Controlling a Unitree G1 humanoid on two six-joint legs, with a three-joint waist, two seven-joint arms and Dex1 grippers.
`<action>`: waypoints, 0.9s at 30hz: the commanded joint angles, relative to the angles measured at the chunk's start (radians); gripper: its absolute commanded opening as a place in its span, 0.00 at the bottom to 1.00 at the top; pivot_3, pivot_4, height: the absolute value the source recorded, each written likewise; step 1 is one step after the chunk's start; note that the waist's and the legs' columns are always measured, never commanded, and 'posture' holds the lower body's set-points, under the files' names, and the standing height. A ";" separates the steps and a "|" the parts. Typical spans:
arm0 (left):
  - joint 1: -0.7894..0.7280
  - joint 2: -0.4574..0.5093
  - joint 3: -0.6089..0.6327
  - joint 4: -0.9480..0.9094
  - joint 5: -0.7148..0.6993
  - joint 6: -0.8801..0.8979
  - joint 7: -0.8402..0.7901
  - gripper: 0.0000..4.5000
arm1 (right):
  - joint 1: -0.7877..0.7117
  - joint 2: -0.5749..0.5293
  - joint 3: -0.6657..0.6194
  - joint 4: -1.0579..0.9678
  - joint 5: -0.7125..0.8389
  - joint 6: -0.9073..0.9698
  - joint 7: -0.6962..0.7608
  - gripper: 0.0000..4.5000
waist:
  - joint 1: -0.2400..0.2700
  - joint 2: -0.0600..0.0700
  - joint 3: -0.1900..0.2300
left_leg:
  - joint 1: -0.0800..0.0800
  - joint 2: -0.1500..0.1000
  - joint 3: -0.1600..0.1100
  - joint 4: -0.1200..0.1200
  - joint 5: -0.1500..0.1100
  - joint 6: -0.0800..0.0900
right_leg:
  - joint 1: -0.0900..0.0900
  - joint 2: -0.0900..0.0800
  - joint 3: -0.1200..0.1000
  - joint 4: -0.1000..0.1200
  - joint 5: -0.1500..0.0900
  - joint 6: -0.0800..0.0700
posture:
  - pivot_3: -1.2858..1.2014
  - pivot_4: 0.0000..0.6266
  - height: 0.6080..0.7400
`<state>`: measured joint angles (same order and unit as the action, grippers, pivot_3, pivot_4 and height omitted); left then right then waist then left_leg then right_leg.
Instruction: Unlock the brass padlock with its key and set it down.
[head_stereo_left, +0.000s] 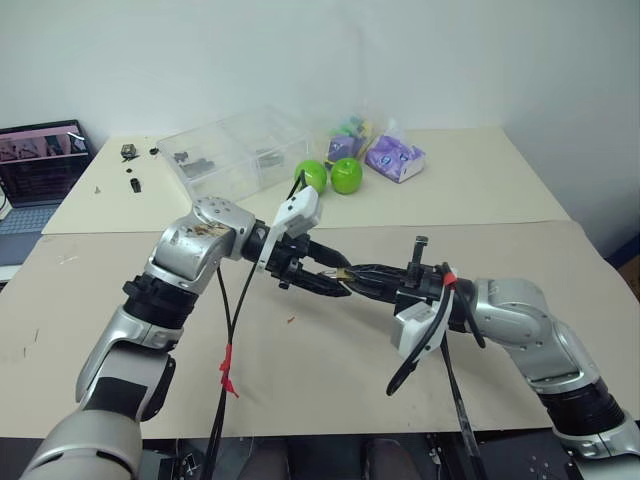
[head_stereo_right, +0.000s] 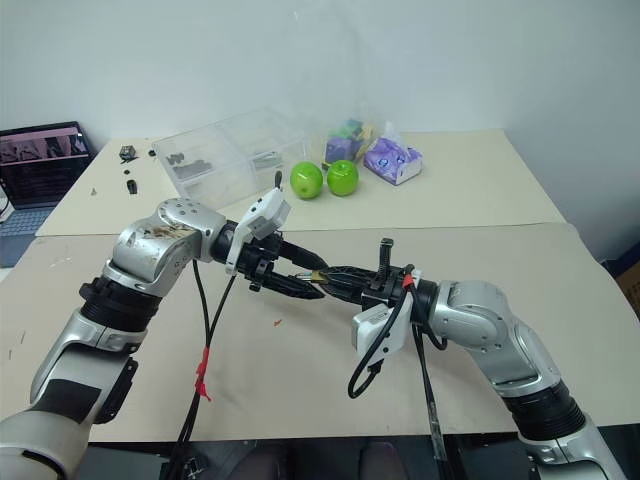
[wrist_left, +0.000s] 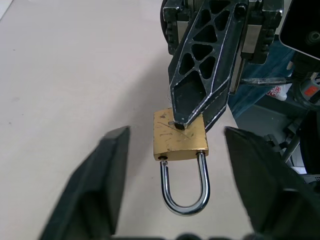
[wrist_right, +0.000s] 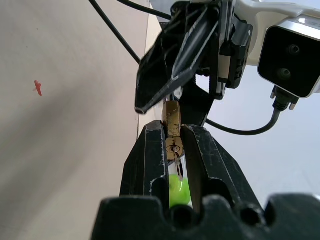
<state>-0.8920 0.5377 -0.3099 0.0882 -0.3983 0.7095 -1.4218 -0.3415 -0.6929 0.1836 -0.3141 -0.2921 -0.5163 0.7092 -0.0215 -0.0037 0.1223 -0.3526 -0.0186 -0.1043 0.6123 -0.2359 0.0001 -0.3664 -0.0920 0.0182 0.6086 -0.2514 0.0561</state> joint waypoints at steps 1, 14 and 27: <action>-0.025 0.008 0.010 -0.032 -0.017 0.010 -0.009 0.98 | -0.020 0.002 -0.029 -0.030 0.015 -0.003 -0.024 0.03 | 0.000 0.000 0.000 | 0.000 0.000 0.000 0.000 0.000 0.000 | 0.000 0.000 0.000 0.000 0.000 0.000 | 0.52 0.24 1.00; -0.082 0.069 0.082 -0.051 -0.057 0.033 -0.027 0.98 | 0.012 -0.061 -0.057 0.125 0.008 -0.052 -0.051 0.03 | -0.001 0.000 0.000 | 0.000 0.000 0.000 0.000 0.000 0.000 | 0.000 0.000 0.000 0.000 0.000 0.000 | 0.52 0.24 1.00; -0.041 0.081 0.119 0.104 0.052 -0.113 0.100 0.87 | 0.034 -0.075 -0.085 0.139 0.032 -0.055 -0.066 0.03 | -0.018 0.000 0.000 | 0.000 0.000 0.000 0.000 0.000 0.000 | 0.000 0.000 0.000 0.000 0.000 0.000 | 0.52 0.24 1.00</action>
<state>-0.9430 0.6207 -0.2074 0.1971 -0.3622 0.6292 -1.3494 -0.3048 -0.7624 0.1411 -0.1551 -0.2908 -0.5656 0.6676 -0.0394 -0.0039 0.1224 -0.3525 -0.0186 -0.1043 0.6120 -0.2359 0.0000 -0.3666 -0.0921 0.0183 0.6086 -0.2514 0.0561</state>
